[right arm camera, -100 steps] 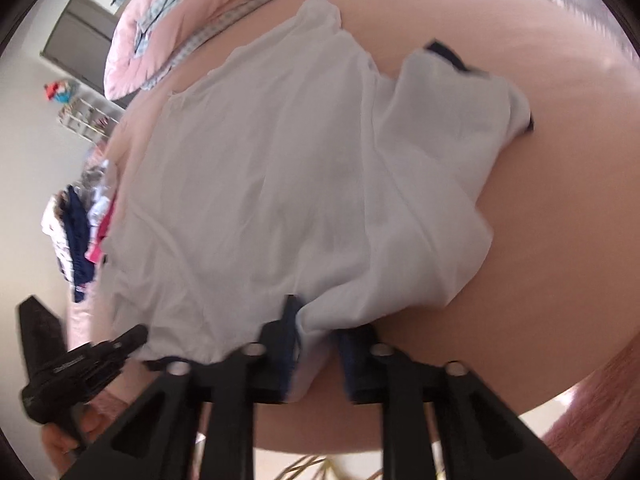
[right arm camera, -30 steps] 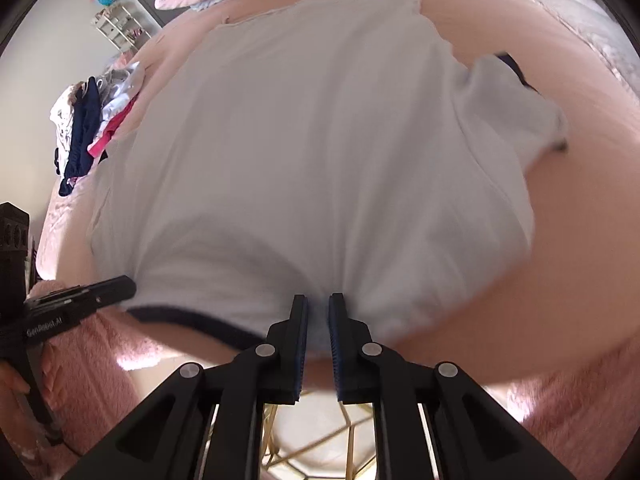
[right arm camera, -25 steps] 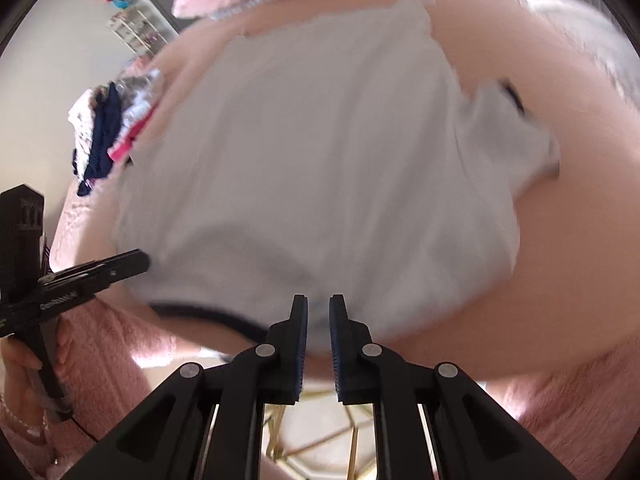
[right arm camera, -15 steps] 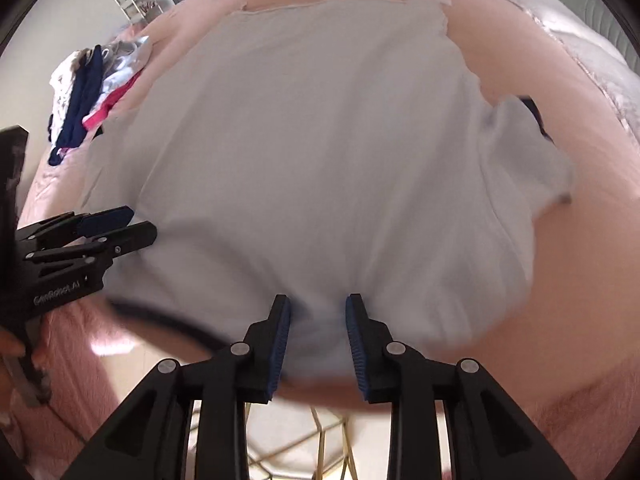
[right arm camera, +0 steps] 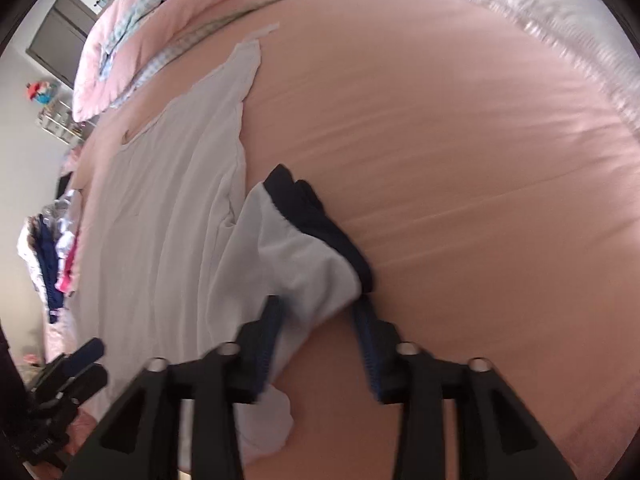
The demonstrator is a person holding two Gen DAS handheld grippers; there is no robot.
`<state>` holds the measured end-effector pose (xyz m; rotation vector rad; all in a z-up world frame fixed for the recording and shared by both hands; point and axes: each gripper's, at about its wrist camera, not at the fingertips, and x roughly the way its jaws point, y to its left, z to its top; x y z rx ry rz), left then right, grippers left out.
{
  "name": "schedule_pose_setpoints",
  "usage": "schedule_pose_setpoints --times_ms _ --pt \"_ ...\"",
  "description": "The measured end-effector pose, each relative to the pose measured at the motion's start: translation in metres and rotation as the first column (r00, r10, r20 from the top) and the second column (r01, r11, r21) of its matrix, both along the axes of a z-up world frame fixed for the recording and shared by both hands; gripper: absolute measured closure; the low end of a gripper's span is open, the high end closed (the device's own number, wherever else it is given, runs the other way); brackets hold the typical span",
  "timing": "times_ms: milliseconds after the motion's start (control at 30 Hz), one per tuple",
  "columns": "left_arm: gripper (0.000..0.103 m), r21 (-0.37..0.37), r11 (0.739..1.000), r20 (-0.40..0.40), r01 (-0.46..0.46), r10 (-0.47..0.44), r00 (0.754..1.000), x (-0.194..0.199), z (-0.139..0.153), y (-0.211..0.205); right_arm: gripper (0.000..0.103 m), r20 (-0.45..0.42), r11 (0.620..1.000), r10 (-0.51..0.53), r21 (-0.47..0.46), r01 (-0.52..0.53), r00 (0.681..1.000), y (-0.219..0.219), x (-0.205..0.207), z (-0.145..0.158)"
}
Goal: Fold clothes
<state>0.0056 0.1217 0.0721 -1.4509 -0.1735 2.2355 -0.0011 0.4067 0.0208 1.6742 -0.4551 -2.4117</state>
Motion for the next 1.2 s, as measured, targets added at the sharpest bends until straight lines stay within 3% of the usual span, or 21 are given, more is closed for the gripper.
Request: schedule_pose_setpoints --times_ms 33,67,100,133,267,367,433,533,633,667,833,900,1033,1133,1200 --pt "0.057 0.011 1.000 0.014 -0.002 0.002 1.000 0.002 -0.002 0.005 0.056 -0.005 1.000 0.009 -0.016 -0.009 1.000 -0.002 -0.002 -0.003" --pt "0.057 0.022 1.000 0.030 -0.006 0.005 1.000 0.003 -0.005 0.011 0.081 -0.010 0.999 0.018 -0.031 -0.018 1.000 -0.004 -0.004 -0.005" --pt "0.057 0.023 1.000 0.045 -0.007 0.005 0.999 0.005 -0.008 0.012 0.096 -0.015 0.999 0.026 -0.046 -0.027 1.000 -0.005 -0.006 -0.008" --pt "0.057 0.020 1.000 0.060 -0.006 0.005 0.998 0.006 -0.010 0.012 0.098 -0.017 0.999 0.041 -0.019 -0.041 0.999 -0.004 -0.007 -0.006" --pt "0.057 -0.013 1.000 0.084 0.013 -0.012 0.996 0.006 -0.017 0.007 0.098 -0.143 0.987 0.043 0.157 -0.020 0.989 0.005 0.004 0.027" --pt "0.057 -0.028 0.999 0.078 0.033 -0.031 0.996 0.008 -0.019 0.009 0.098 -0.198 0.983 0.016 0.181 0.020 0.980 0.018 0.007 0.054" --pt "0.057 -0.037 0.998 0.075 0.046 -0.043 0.996 0.009 -0.020 0.010 0.098 -0.150 0.976 -0.030 0.208 0.061 0.988 0.023 0.001 0.047" --pt "0.057 -0.052 0.996 0.070 0.066 -0.062 0.996 0.010 -0.022 0.011 0.091 -0.001 0.954 -0.124 0.275 0.119 0.992 0.078 0.022 0.017" --pt "0.057 -0.063 0.995 0.060 0.080 -0.076 0.995 0.013 -0.024 0.011 0.087 -0.017 0.970 -0.223 0.091 0.224 0.975 0.109 0.042 0.021" --pt "0.057 -0.062 0.995 0.053 0.077 -0.074 0.996 0.014 -0.024 0.011 0.087 -0.042 0.971 -0.224 0.078 0.227 0.974 0.110 0.048 0.027" --pt "0.057 -0.003 0.996 0.008 0.089 -0.089 0.996 0.005 -0.018 0.024 0.084 -0.107 0.986 -0.075 0.139 0.089 0.991 0.079 0.055 0.041" --pt "0.057 0.007 0.994 -0.046 0.110 -0.109 0.993 -0.005 -0.008 0.038 0.084 -0.107 0.983 -0.085 0.152 0.101 0.991 0.083 0.048 0.037" --pt "0.057 -0.011 0.991 -0.085 0.135 -0.135 0.987 -0.029 0.000 0.070 0.084 -0.102 0.985 -0.132 0.097 0.142 0.986 0.086 0.004 0.025" --pt "0.057 -0.030 0.992 -0.081 0.121 -0.123 0.989 -0.044 -0.006 0.086 0.084 -0.065 0.987 -0.074 0.136 0.083 0.995 0.078 -0.041 0.009" --pt "0.057 -0.051 0.993 -0.085 0.105 -0.109 0.990 -0.053 -0.010 0.095 0.083 -0.029 0.985 0.023 0.169 -0.018 0.999 0.071 -0.052 0.002"
